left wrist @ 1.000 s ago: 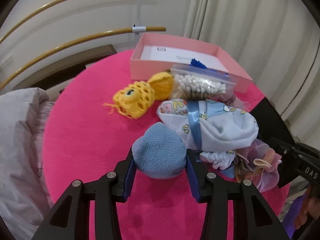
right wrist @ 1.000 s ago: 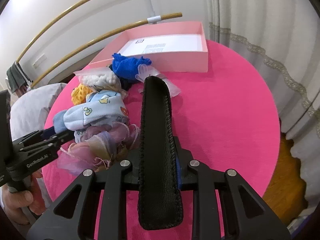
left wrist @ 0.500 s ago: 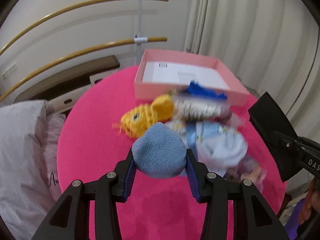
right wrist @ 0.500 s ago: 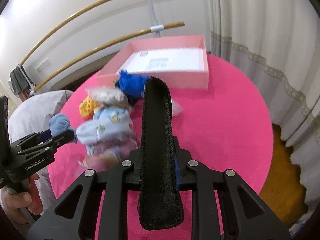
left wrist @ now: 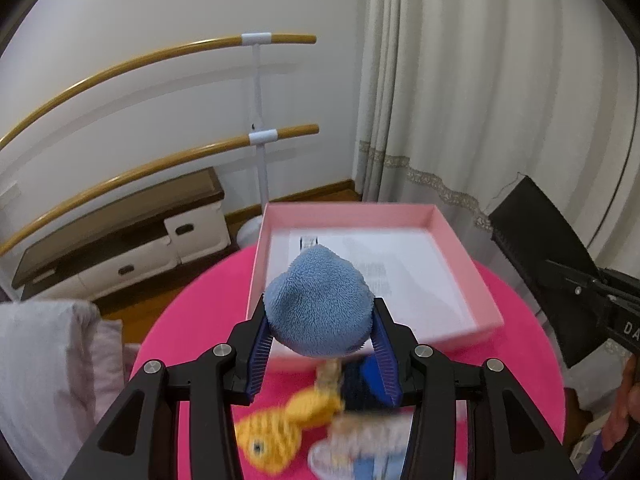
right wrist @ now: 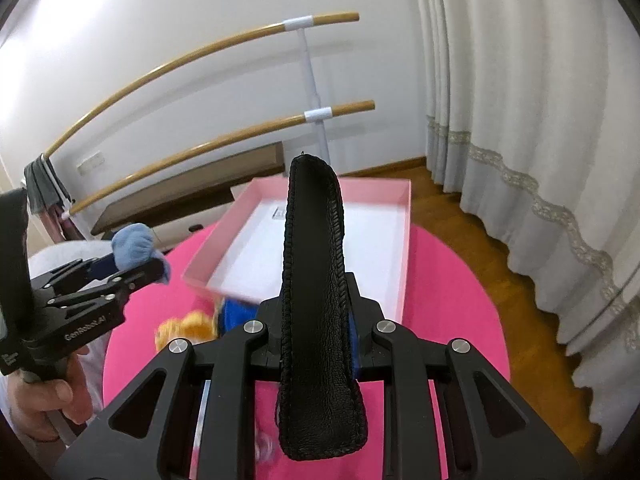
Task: Organize soft objects
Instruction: 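Carry the black case and blue ball with both tools over the pink box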
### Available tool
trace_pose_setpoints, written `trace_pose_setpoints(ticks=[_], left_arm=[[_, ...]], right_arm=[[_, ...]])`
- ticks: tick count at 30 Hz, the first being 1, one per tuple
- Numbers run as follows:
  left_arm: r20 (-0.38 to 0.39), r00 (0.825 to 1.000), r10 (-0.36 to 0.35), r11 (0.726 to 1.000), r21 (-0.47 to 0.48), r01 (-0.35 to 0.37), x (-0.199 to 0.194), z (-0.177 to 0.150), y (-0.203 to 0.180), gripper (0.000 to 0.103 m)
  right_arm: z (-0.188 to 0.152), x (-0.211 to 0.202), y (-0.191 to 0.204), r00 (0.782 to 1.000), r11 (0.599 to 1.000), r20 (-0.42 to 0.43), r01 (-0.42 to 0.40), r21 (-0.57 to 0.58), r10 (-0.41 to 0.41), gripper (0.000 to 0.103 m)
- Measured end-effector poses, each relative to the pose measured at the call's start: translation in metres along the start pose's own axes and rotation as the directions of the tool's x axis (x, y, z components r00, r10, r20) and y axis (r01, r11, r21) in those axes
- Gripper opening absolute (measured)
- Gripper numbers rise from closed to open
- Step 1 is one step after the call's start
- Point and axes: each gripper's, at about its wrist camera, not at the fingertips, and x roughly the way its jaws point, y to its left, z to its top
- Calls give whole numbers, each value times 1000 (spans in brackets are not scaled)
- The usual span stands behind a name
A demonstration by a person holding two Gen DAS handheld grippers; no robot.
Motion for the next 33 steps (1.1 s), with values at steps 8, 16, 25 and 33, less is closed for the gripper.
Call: trace_pose_setpoints(ticks=[8, 16, 25, 33], left_arm=[[-58, 998, 7, 1000, -5, -7, 77, 57, -1, 43], [-84, 996, 17, 1000, 7, -17, 142, 107, -17, 43], [-197, 980, 9, 999, 34, -2, 233, 140, -38, 43], [-291, 956, 16, 999, 54, -1, 321, 173, -46, 44]], right_arm=[[40, 57, -11, 999, 999, -50, -14, 29, 15, 19], [63, 107, -31, 994, 998, -102, -19, 67, 26, 19], [72, 159, -48, 980, 996, -199, -2, 92, 20, 19], [66, 198, -60, 957, 994, -288, 22, 109, 11, 19]])
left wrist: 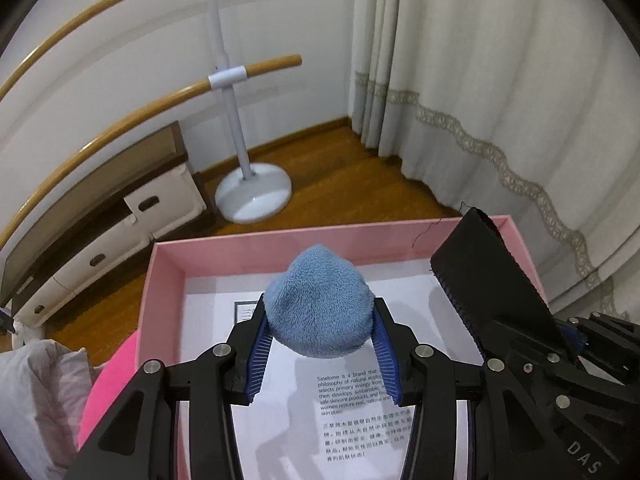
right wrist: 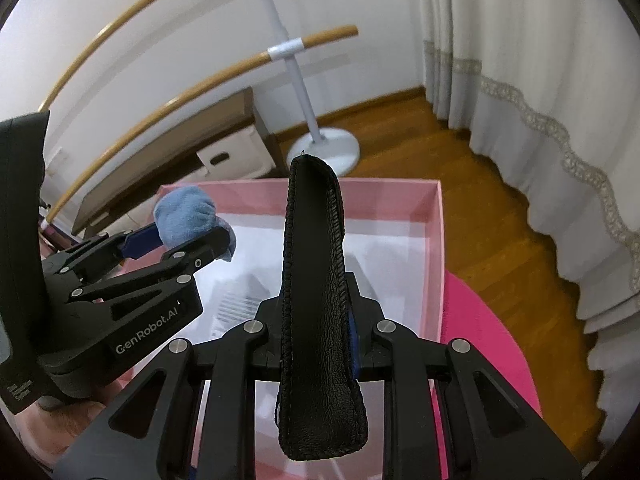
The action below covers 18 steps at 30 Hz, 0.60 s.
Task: Organize soft objects
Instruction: 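Open both tools to drop the case and ball into the box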
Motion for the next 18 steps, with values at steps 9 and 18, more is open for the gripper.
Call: trace_pose_setpoints(ticks=[9, 18], left_arm=[[-36, 998, 59, 998, 26, -58, 41, 37, -8, 79], [-13, 998, 66, 995, -74, -67, 21, 25, 11, 94]], right_arm=[[4, 27, -9, 998, 999, -65, 26, 39, -23, 30], [4, 9, -1, 1000, 998, -1, 12, 68, -12, 98]])
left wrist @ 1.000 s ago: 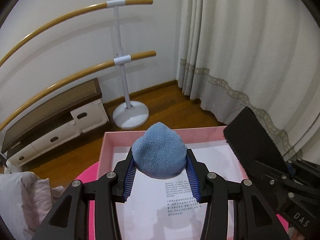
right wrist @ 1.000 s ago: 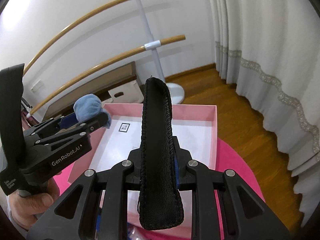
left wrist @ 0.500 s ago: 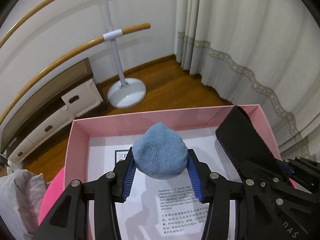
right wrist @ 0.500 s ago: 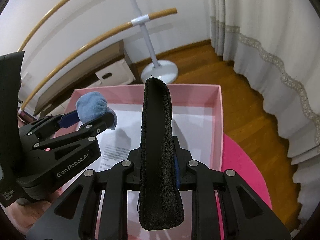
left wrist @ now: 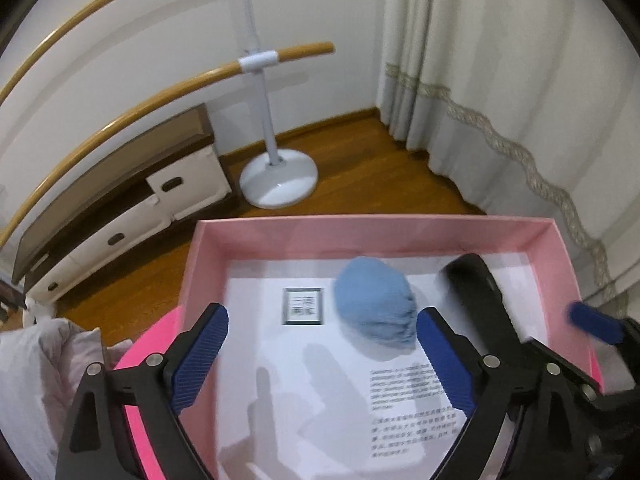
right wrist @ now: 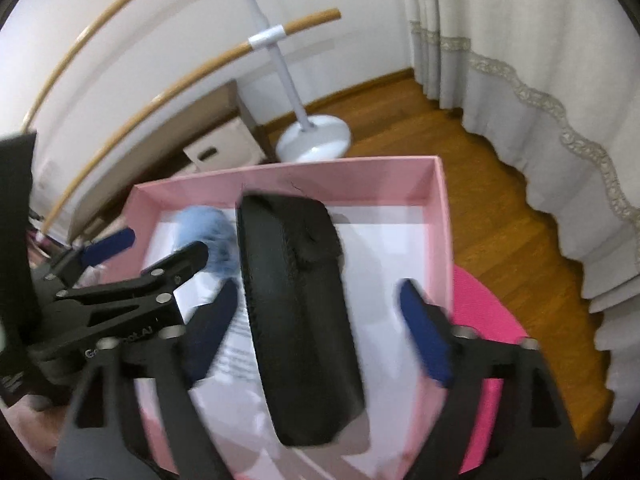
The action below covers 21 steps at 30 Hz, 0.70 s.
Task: Organize soft objects
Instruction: 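Open both tools to drop the case and ball into the box, then withdraw both tools from the box back toward the pile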
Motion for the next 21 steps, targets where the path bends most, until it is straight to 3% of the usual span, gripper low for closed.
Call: trace_pose_setpoints(ticks=[1, 5, 10, 21], left_arm=[[18, 1000, -2, 1000, -9, 2, -6, 2, 3, 95], [92, 996, 12, 1000, -20, -11, -38, -10, 11, 103], [170, 985, 24, 999, -39, -18, -82, -36, 21, 103], [305, 952, 14, 998, -68, 7, -183, -158, 40, 103]], right_arm=[[0, -7, 4, 1000, 1000, 24, 20, -7, -20, 103], [-6, -26, 10, 998, 1000, 60, -28, 7, 27, 103], [-19, -58, 18, 992, 998, 106, -65, 1, 64, 103], [-65, -142, 38, 969, 998, 239, -52, -40, 60, 103]])
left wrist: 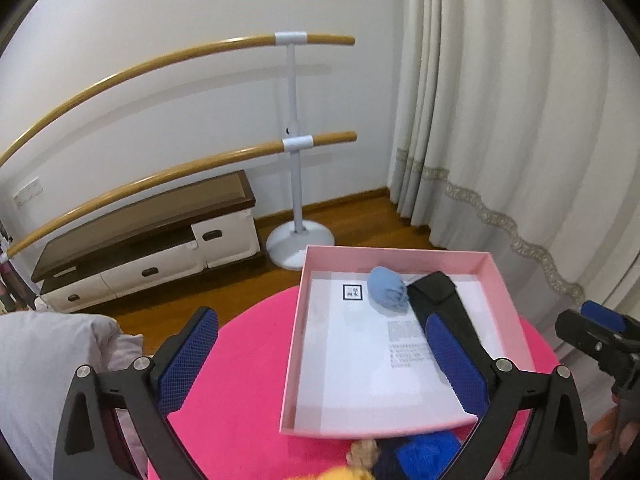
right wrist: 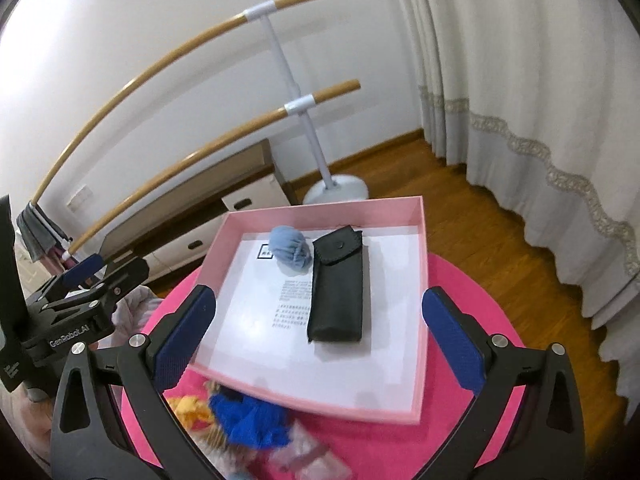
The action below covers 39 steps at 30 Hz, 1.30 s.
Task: Organize soft objects
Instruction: 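Withdraw both tools from the box back toward the pile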
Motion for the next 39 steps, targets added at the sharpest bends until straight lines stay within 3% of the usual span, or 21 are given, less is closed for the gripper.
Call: trace_pose_setpoints(ticks=[11, 22, 32, 39], left_arm=[[80, 996, -25, 1000, -13, 27, -122, -80, 13, 103], [106, 994, -32, 999, -40, 37, -209, -153, 23, 103], [113, 994, -13, 998, -64, 20, -247, -179, 23, 103], [83, 996, -17, 997, -76, 24, -246, -180, 18, 103]], right_arm=[[-38, -70, 20, 995, 997, 90, 45, -57, -40, 103], [-86, -122, 42, 986, 994, 162, 45, -103, -28, 103], [-114, -141, 56, 984, 992, 180, 28, -123, -5, 103], [-130, -135, 56, 989, 991, 149, 26, -132, -6, 103]])
